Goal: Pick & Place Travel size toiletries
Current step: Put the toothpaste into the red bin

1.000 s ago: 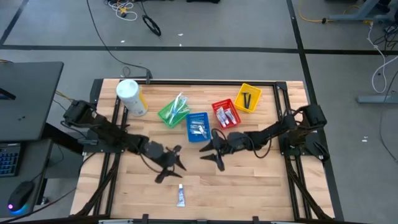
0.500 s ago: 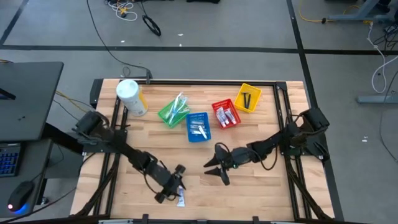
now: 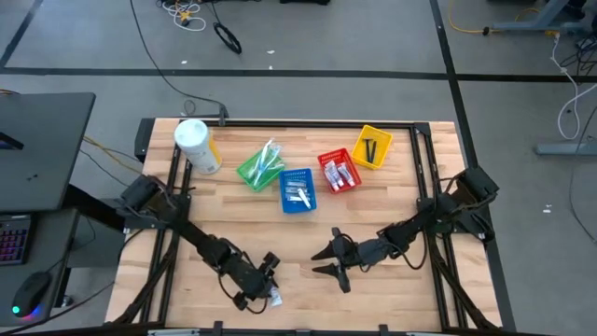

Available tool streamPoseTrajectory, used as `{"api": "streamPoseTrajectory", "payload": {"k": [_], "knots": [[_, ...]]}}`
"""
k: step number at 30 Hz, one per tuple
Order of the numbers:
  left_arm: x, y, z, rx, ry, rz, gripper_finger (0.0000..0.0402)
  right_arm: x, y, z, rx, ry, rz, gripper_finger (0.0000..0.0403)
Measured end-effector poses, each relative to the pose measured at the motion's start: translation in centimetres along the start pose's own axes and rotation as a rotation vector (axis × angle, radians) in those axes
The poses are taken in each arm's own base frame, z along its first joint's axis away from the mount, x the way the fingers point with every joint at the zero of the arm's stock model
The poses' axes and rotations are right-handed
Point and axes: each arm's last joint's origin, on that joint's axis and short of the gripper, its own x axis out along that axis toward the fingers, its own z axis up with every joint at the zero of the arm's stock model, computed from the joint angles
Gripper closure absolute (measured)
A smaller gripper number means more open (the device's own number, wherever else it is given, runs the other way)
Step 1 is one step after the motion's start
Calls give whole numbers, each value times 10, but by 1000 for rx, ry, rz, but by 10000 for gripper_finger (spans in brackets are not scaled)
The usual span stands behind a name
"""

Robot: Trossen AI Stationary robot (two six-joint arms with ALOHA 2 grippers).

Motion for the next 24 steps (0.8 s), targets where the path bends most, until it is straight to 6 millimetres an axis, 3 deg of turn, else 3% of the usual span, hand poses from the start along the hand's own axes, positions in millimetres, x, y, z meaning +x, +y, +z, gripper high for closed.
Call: {"api": "streamPoseTrajectory", "payload": {"k": [6,14,20,24], "knots": [[11,13,-12,-187,40,-35,234,0,0,0,-10,-11,-22,236],[12,29,-9,-292,-1,-37,301,0,-2,0,-17,-7,-32,236],[13,39,-7,-347,-43,79,332,0,-2,1,-56,-12,-30,236],[13,49,-3,-409,-66,166,329,-12,1,16,-110,-2,-40,236]]}}
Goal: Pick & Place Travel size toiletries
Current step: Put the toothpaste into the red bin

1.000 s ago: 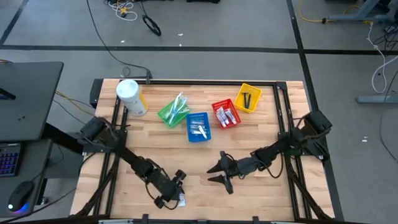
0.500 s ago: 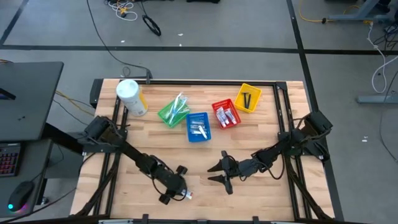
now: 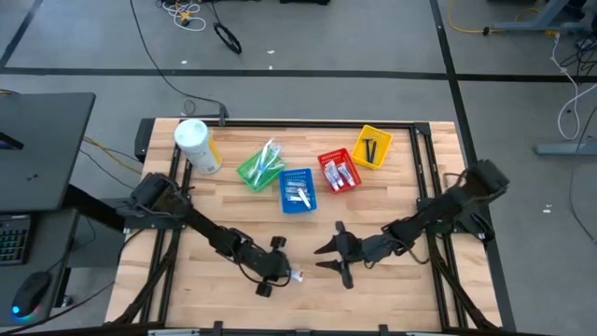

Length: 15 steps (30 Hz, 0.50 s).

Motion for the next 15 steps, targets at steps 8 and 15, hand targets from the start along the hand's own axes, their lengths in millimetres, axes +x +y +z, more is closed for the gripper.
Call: {"api": "streamPoseTrajectory", "payload": {"k": [8,15], "knots": [[6,40,59,85,-119,151,326,-73,-6,40,-118,64,-297,236],[-5,119,122,98,-168,343,324,-124,-16,46,-155,135,-411,236]]}}
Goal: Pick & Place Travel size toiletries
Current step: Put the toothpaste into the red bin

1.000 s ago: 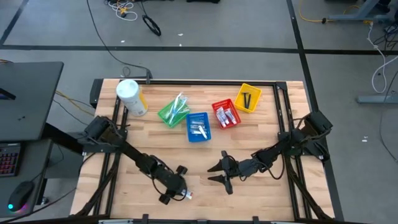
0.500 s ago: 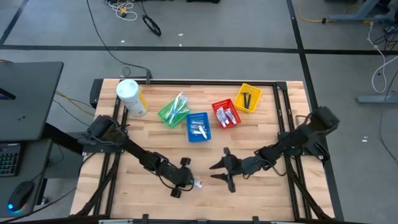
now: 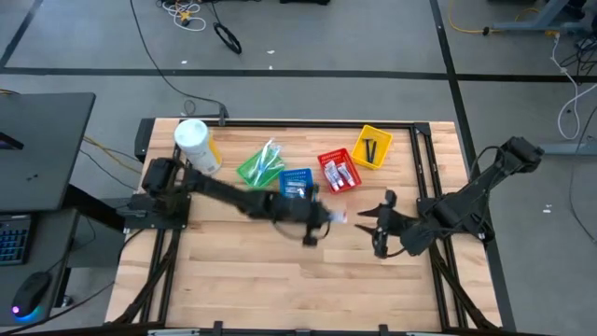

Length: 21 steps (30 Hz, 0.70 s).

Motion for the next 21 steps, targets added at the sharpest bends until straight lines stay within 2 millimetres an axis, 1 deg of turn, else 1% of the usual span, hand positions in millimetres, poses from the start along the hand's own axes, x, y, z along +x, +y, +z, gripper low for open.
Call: {"api": "streamPoseTrajectory", "payload": {"k": [3,6,9,13,15,17,20,21], "knots": [[6,40,14,60,-35,51,323,-4,-8,-6,-15,53,-29,236],[9,79,19,146,-67,43,324,-3,-13,-10,-79,85,-82,236],[10,116,17,203,-89,24,324,-1,-19,-10,-160,81,-167,236],[8,162,6,137,-102,42,322,3,-28,-7,-223,52,-303,236],[7,180,-3,70,-89,34,323,5,-32,-6,-222,51,-343,236],[5,194,-12,21,-77,23,324,7,-35,-5,-210,57,-361,236],[8,204,-23,-3,-62,-3,324,12,-42,-3,-200,67,-395,236],[8,207,-24,4,-68,-15,324,13,-44,-3,-197,71,-409,236]]}}
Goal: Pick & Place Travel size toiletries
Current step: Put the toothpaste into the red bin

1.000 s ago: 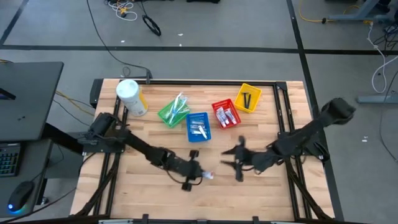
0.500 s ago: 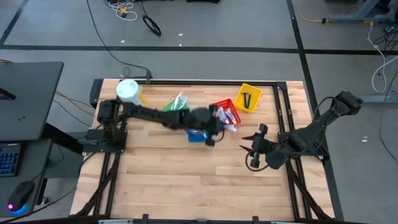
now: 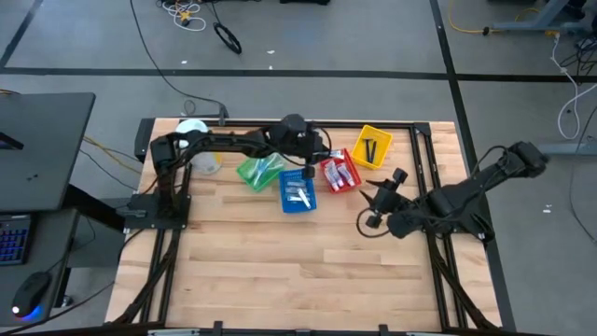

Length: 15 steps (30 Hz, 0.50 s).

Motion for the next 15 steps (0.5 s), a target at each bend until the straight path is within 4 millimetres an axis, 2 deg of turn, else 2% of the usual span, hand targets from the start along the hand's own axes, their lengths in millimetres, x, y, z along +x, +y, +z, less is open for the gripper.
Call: {"api": "streamPoseTrajectory", "payload": {"k": [3,8,11,15], "knots": [[6,1,-4,33,-31,-47,324,7,-5,1,9,19,-37,236],[22,-12,-21,-22,25,-98,324,18,-14,2,32,50,-91,236],[28,-17,-19,-26,21,-49,325,24,-18,2,36,75,-85,236],[35,-25,-29,-80,70,-53,325,31,-22,3,52,98,-58,236]]}}
